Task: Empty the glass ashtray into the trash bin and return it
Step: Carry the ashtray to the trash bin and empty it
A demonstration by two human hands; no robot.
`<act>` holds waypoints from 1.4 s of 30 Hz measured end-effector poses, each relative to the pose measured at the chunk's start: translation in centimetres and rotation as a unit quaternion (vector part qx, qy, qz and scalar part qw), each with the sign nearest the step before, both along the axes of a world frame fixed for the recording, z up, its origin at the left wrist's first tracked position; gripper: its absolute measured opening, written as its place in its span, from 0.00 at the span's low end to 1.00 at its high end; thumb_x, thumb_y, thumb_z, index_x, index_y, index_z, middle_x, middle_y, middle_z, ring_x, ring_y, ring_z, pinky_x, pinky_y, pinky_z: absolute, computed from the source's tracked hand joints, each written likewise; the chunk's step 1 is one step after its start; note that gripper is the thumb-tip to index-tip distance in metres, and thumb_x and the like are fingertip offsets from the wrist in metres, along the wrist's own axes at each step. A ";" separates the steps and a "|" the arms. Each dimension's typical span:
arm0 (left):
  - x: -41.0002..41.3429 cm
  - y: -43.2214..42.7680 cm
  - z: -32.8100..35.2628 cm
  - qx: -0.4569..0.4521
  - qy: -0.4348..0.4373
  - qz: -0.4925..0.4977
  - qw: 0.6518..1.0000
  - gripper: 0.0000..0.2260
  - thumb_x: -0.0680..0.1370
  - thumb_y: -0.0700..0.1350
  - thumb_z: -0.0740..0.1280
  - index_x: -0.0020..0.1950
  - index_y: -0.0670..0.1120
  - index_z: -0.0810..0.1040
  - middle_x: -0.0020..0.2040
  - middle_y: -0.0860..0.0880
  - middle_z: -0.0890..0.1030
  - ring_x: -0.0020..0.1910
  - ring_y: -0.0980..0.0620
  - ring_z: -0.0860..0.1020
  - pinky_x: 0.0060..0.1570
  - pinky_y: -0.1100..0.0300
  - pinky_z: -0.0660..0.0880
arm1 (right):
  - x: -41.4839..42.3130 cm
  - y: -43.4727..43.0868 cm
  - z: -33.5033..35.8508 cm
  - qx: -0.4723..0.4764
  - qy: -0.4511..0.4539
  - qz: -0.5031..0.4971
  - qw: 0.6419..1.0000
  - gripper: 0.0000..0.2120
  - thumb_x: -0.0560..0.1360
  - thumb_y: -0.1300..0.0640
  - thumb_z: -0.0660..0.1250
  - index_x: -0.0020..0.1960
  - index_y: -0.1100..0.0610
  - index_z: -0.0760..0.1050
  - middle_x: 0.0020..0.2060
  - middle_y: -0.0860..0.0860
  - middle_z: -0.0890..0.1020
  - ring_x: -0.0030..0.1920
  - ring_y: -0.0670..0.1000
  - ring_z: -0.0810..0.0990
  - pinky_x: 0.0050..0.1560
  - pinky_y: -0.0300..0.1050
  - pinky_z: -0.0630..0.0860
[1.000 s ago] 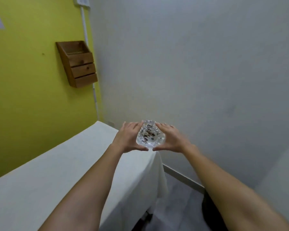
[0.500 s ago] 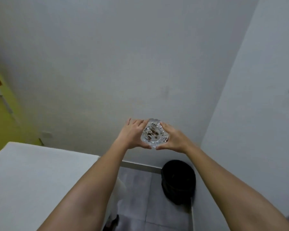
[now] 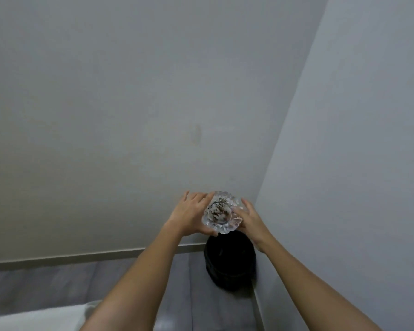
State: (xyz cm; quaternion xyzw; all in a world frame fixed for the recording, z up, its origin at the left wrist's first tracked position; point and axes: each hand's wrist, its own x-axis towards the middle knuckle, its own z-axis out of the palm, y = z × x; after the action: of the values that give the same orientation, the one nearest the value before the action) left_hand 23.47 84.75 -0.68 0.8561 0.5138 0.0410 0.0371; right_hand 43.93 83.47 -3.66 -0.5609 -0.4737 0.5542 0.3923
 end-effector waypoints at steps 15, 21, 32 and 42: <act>5.8 4.2 -9.0 -0.130 0.012 -0.043 0.990 0.47 0.71 0.64 0.68 0.80 0.49 0.45 0.79 0.47 0.56 0.77 0.45 0.57 0.75 0.46 0.57 | 3.5 1.5 -7.1 -0.114 -0.016 -0.149 0.982 0.14 0.82 0.49 0.54 0.59 0.56 0.71 0.54 0.56 0.78 0.50 0.52 0.79 0.41 0.45 0.75; 7.1 5.4 -18.1 -0.191 0.083 0.040 0.977 0.37 0.79 0.57 0.61 0.79 0.47 0.44 0.81 0.46 0.47 0.79 0.45 0.49 0.76 0.44 0.50 | 6.2 4.9 -14.7 -0.157 0.070 -0.207 0.963 0.10 0.82 0.52 0.57 0.60 0.55 0.65 0.60 0.56 0.73 0.60 0.60 0.77 0.38 0.52 0.82; 13.1 7.6 -48.8 -0.268 0.025 0.207 0.941 0.52 0.70 0.74 0.57 0.78 0.46 0.35 0.79 0.39 0.37 0.78 0.40 0.37 0.75 0.41 0.42 | 11.7 13.2 -42.6 -0.092 0.028 -0.241 0.966 0.10 0.81 0.61 0.59 0.60 0.59 0.61 0.61 0.59 0.70 0.49 0.57 0.80 0.30 0.53 0.83; 14.3 8.9 -59.9 -0.239 -0.043 0.214 0.946 0.55 0.67 0.76 0.59 0.77 0.48 0.31 0.75 0.35 0.29 0.75 0.35 0.31 0.74 0.38 0.39 | 12.8 16.5 -53.2 -0.018 -0.062 -0.188 0.980 0.19 0.78 0.69 0.55 0.67 0.58 0.65 0.61 0.54 0.75 0.48 0.55 0.78 0.28 0.49 0.80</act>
State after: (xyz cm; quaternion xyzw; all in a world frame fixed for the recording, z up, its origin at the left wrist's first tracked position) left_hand 37.76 93.63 -60.61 0.6892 0.6779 -0.0387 0.2530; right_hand 56.70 100.02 -56.90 -0.6801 -0.3737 0.4430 0.4489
